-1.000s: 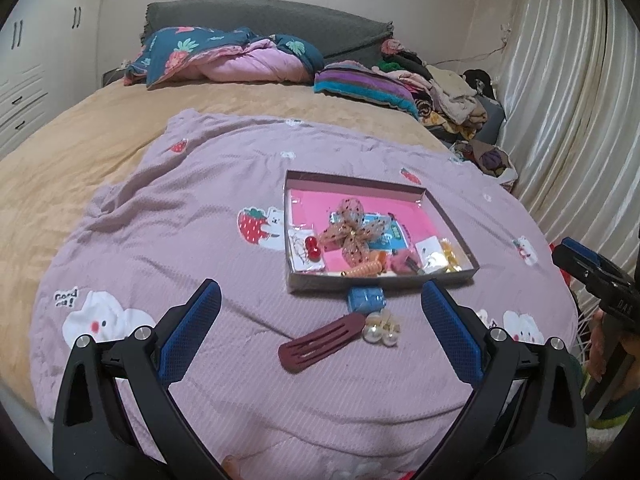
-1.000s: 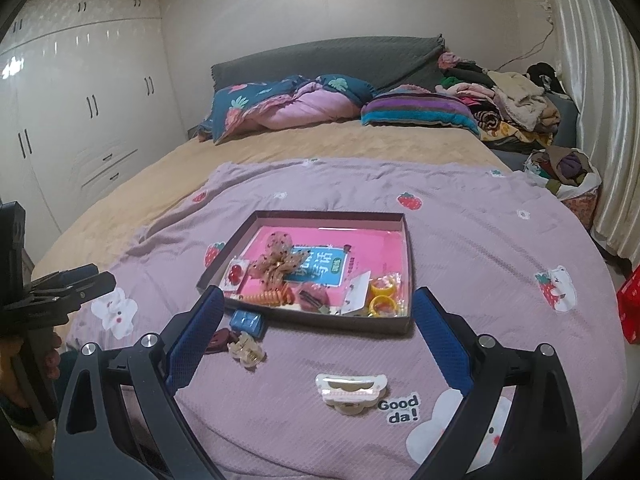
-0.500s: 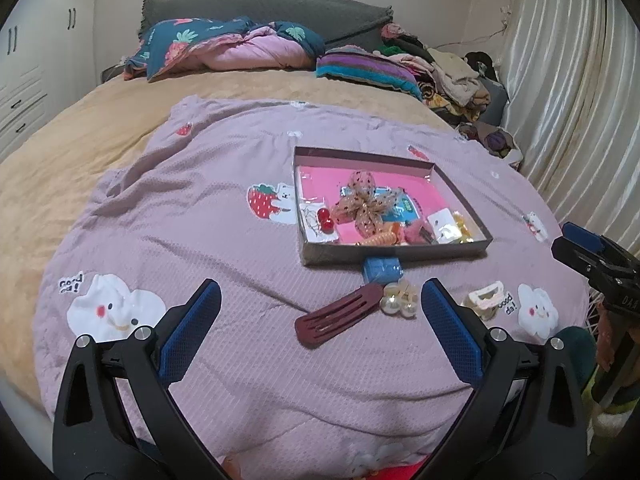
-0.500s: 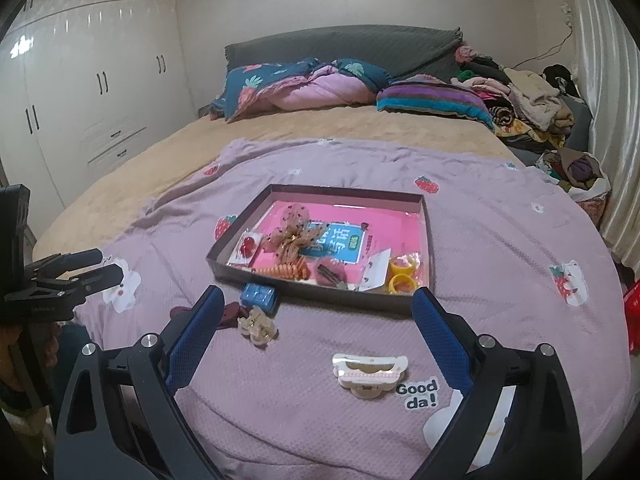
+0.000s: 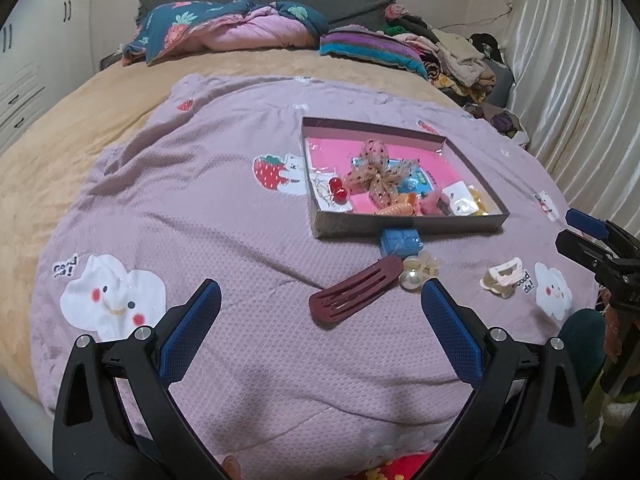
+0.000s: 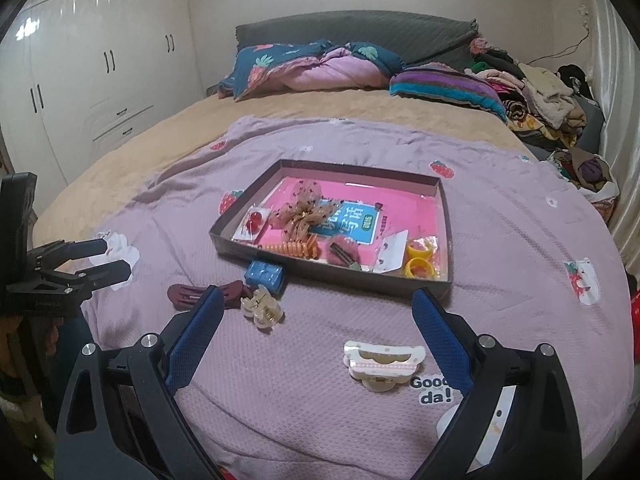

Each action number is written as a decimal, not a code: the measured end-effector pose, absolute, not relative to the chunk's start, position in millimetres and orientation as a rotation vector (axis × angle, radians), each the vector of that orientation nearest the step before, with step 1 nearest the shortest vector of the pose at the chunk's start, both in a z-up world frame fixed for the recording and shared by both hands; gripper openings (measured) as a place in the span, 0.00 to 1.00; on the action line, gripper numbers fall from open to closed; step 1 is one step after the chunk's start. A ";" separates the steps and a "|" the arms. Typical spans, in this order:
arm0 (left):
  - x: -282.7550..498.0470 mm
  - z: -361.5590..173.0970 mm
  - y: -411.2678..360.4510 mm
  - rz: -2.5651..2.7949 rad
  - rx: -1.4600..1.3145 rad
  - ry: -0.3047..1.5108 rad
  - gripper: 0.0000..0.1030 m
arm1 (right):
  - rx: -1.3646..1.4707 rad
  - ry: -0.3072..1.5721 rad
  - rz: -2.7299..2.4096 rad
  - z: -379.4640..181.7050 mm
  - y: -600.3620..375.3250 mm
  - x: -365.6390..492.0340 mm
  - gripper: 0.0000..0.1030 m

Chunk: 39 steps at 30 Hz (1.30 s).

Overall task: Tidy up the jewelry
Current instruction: 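Reach the left tool to the maroon snap clip while the right tool reaches the clear claw clip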

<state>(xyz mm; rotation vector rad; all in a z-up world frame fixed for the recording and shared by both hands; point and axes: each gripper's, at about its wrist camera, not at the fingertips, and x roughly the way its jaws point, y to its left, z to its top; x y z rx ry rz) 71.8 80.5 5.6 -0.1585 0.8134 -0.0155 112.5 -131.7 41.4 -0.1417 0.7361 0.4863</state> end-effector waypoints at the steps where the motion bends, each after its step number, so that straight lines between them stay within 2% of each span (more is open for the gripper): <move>1: 72.7 3.5 81.2 -0.016 -0.159 0.819 0.91 | -0.143 0.741 0.487 39.3 -130.8 113.5 0.91; 23: 92.3 -25.6 74.5 -0.041 -0.141 0.898 0.91 | -0.169 0.824 0.493 5.2 -127.3 128.4 0.91; 39: 119.6 -59.0 53.1 -0.115 -0.012 0.993 0.91 | -0.197 0.874 0.513 -13.9 -121.1 138.7 0.91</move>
